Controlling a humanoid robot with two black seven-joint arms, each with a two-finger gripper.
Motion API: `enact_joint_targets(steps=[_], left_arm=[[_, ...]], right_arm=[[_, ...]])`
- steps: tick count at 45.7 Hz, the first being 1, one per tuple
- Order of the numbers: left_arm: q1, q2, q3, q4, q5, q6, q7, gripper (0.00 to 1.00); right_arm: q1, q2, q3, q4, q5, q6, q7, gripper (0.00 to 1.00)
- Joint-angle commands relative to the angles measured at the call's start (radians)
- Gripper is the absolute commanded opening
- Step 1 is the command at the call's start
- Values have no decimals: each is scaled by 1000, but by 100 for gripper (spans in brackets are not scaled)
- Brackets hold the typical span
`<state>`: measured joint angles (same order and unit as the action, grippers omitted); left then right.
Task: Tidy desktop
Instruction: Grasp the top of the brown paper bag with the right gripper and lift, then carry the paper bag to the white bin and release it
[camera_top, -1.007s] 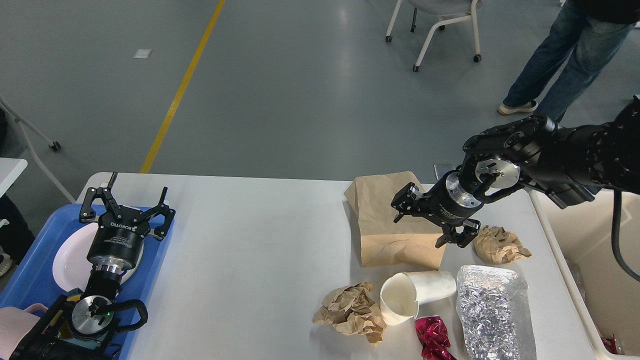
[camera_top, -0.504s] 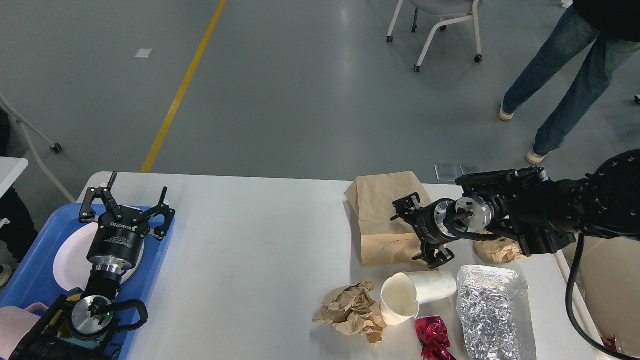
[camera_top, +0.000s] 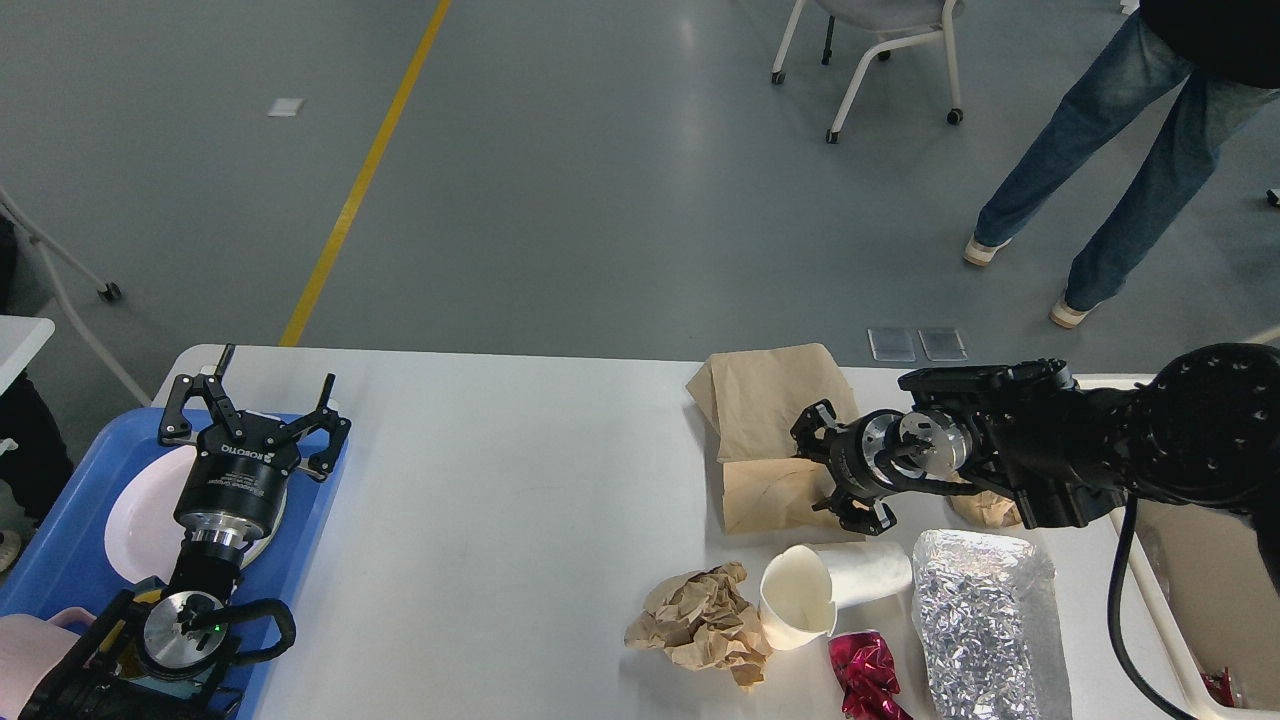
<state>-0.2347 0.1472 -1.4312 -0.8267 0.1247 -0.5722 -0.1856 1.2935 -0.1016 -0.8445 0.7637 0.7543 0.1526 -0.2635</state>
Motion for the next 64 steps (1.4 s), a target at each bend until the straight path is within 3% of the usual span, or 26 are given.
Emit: enact_joint_targets(steps=[1, 27, 40, 49, 64], left_arm=[[-2, 0, 0, 0, 0, 0, 0, 97], [-2, -1, 0, 0, 0, 0, 0, 96], [-2, 0, 0, 0, 0, 0, 0, 96], [-2, 0, 0, 0, 0, 0, 0, 97], [-2, 0, 0, 0, 0, 0, 2, 96]], right_arm=[[1, -4, 7, 0, 2, 4, 0, 0], [17, 0, 24, 6, 2, 15, 0, 0], [150, -23, -30, 111, -50, 39, -16, 0], [294, -52, -114, 192, -111, 159, -20, 0], [769, -55, -317, 453, -343, 406, -14, 0]])
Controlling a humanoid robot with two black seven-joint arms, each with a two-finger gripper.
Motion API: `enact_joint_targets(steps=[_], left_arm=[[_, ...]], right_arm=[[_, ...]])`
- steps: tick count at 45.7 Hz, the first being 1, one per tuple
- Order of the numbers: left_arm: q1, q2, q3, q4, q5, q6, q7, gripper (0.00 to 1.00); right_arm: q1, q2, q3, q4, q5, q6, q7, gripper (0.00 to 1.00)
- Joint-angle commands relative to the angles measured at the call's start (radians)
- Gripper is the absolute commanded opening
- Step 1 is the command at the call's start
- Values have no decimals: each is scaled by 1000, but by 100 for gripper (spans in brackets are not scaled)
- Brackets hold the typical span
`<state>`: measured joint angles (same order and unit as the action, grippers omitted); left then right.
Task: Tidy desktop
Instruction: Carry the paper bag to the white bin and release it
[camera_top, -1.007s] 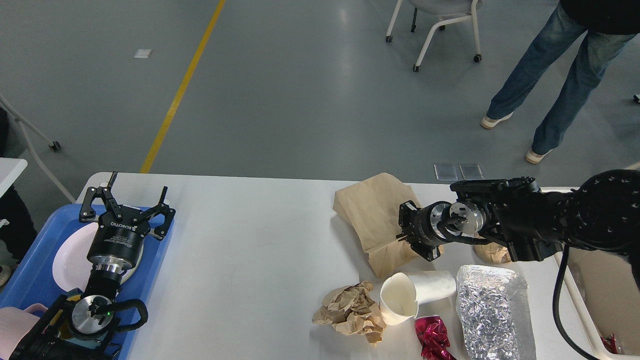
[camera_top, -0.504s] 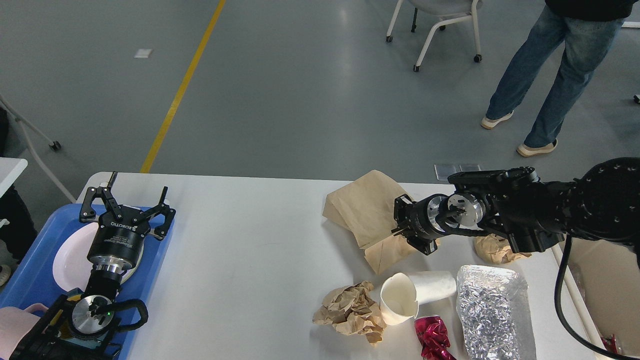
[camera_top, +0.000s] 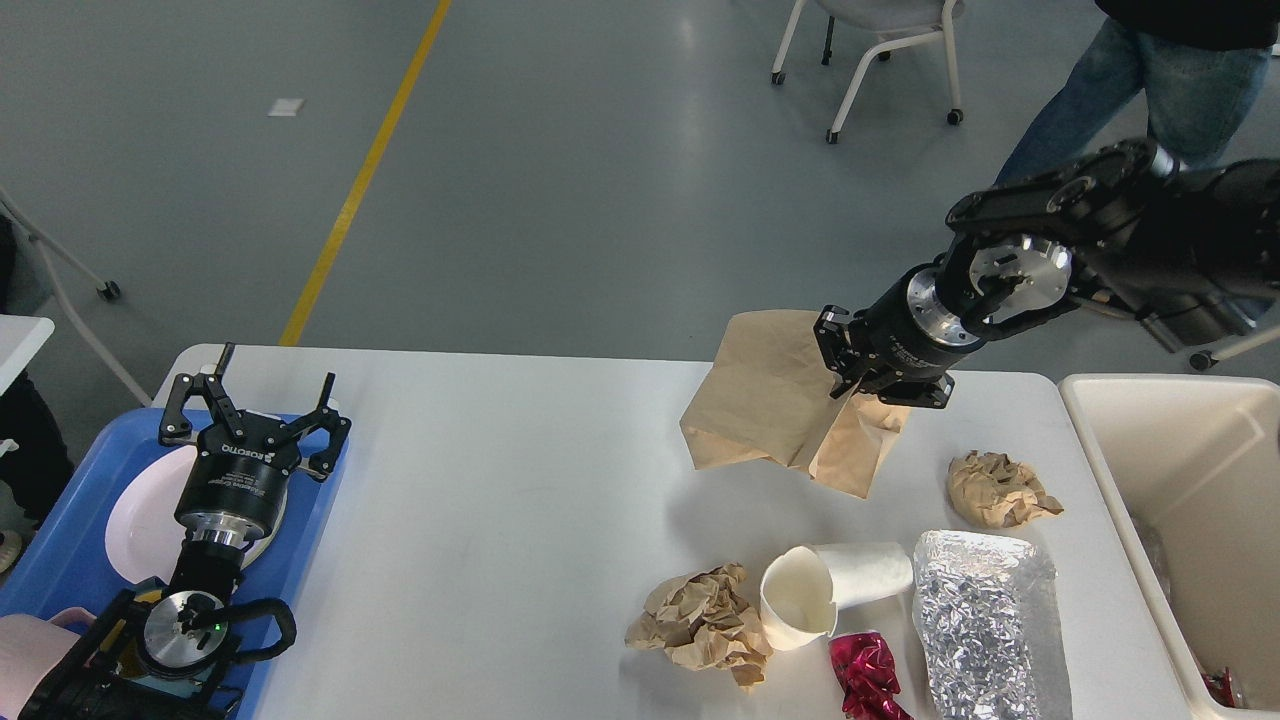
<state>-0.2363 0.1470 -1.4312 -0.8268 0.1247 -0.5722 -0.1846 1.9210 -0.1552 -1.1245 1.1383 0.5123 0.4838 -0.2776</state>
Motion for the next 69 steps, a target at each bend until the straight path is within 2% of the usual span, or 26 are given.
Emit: enact_joint_targets(steps=[1, 8, 24, 28, 40, 49, 54, 59, 69], left_arm=[[0, -1, 0, 0, 0, 0, -1, 96], [0, 0, 0, 0, 0, 0, -1, 97], [0, 0, 0, 0, 0, 0, -1, 96], [2, 0, 0, 0, 1, 0, -1, 97], [2, 0, 0, 0, 0, 0, -1, 97], [2, 0, 0, 0, 0, 0, -1, 96], [2, 0, 0, 0, 0, 0, -1, 96], [2, 0, 0, 0, 0, 0, -3, 97], [2, 0, 0, 0, 0, 0, -1, 96]], right_arm=[[167, 0, -38, 89, -122, 90, 0, 0], [289, -3, -55, 170, -204, 176, -3, 0], [329, -7, -195, 198, -178, 153, 5, 0], [329, -15, -264, 189, -144, 125, 5, 0], [251, -202, -432, 163, -155, -46, 5, 0], [77, -463, -414, -21, -209, -93, 1, 0], [-63, -567, -350, -150, -213, -117, 8, 0], [-270, -603, -227, -268, -213, -158, 8, 0], [-749, -589, 119, -600, -212, -211, 8, 0]])
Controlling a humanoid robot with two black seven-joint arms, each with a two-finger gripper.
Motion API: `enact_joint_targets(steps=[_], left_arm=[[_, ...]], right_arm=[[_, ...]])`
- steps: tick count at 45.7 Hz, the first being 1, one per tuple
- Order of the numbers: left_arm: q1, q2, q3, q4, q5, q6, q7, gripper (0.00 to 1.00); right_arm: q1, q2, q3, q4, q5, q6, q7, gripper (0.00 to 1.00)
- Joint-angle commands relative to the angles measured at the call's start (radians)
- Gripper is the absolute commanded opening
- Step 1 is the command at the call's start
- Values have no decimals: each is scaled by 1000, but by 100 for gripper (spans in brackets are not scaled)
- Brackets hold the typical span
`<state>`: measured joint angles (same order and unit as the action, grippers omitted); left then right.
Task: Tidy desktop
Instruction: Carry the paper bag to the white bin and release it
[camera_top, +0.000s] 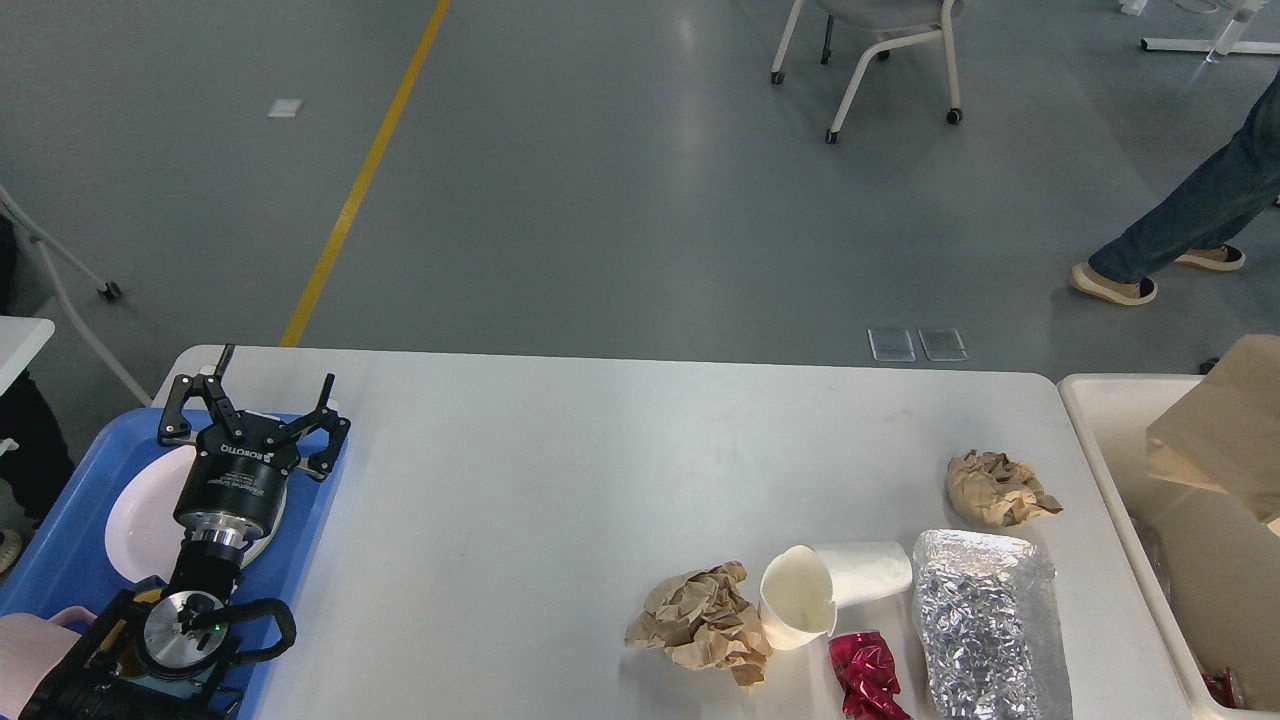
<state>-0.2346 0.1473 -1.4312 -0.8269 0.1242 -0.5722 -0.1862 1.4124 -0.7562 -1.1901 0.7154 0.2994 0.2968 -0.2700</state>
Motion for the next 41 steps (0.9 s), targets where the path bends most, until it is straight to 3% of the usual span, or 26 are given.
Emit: enact_joint_targets(steps=[1, 8, 15, 27, 38, 39, 41], left_arm=[[0, 0, 0, 0, 0, 0, 1, 96], [0, 0, 0, 0, 0, 0, 1, 96], [0, 0, 0, 0, 0, 0, -1, 96], [-2, 0, 0, 0, 0, 0, -1, 96], [-2, 0, 0, 2, 0, 0, -1, 96], [-2, 0, 0, 2, 0, 0, -1, 96], [0, 0, 0, 2, 0, 0, 1, 96]], right_arm=[[-284, 14, 226, -215, 0, -36, 0, 0], [-568, 106, 450, -453, 0, -166, 2, 0], [-714, 236, 483, -645, 0, -197, 2, 0], [-817, 354, 489, -669, 3, -271, 2, 0], [-828, 388, 491, -665, 3, -281, 2, 0], [-825, 388, 491, -663, 3, -281, 2, 2], [-817, 380, 491, -660, 3, -283, 2, 43]])
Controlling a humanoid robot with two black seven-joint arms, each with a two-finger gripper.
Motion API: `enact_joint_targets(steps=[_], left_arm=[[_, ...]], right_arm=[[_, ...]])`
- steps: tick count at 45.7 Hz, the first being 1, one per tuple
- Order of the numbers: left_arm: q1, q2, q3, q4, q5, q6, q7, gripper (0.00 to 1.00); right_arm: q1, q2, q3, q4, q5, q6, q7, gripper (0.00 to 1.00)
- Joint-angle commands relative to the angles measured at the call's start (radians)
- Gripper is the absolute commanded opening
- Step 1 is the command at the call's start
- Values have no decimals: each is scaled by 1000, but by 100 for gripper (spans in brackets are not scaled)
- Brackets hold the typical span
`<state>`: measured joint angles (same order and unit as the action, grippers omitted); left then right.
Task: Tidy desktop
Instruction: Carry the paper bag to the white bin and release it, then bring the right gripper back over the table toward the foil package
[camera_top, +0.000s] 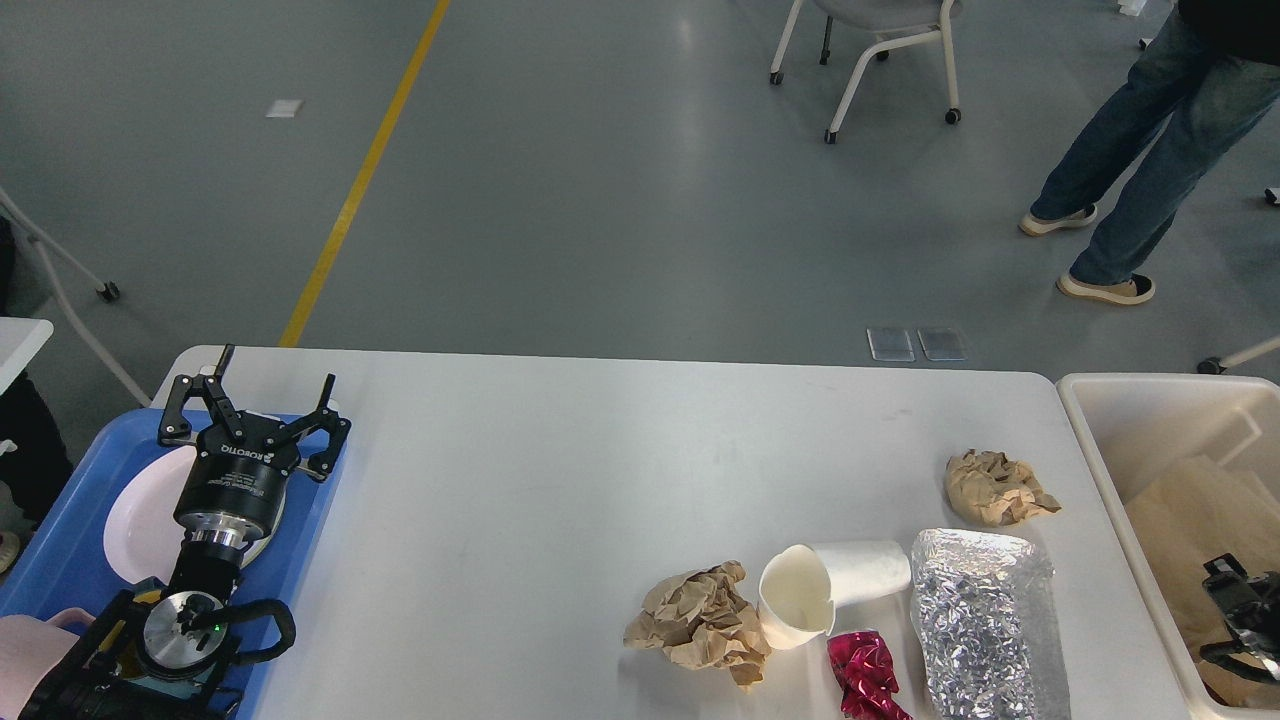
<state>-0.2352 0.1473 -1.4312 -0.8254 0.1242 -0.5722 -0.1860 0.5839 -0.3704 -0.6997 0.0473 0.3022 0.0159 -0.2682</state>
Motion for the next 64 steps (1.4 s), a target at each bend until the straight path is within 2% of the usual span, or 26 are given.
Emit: enact_joint_targets(steps=[1, 2, 3, 15, 30, 35, 39, 45, 56, 60, 64], left_arm=[[-1, 0, 0, -1, 0, 0, 0, 96], [1, 0, 0, 0, 0, 0, 0, 96], [1, 0, 0, 0, 0, 0, 0, 97], [-1, 0, 0, -1, 0, 0, 0, 96], [-1, 0, 0, -1, 0, 0, 0, 96], [-1, 0, 0, 0, 0, 0, 0, 96], [-1, 0, 0, 0, 0, 0, 0, 96], [-1, 0, 0, 0, 0, 0, 0, 96], [-1, 0, 0, -1, 0, 0, 2, 96], [-1, 0, 0, 0, 0, 0, 2, 96], [-1, 0, 0, -1, 0, 0, 0, 96]], right_arm=[[14, -8, 0, 9, 0, -2, 0, 67], [17, -10, 2, 8, 0, -2, 0, 88], [22, -10, 3, 9, 0, -2, 0, 100], [65, -15, 97, 52, 0, 13, -3, 100], [142, -58, 91, 63, -5, 15, -2, 100], [215, -58, 59, 63, -75, 16, -2, 100], [351, -44, 37, 86, -196, 24, 0, 100], [595, -42, -39, 281, -366, 67, -16, 100], [1049, 42, -322, 630, -413, 271, -26, 100], [1175, 76, -362, 680, -408, 419, -26, 100], [1264, 148, -380, 680, -400, 622, -26, 100]])
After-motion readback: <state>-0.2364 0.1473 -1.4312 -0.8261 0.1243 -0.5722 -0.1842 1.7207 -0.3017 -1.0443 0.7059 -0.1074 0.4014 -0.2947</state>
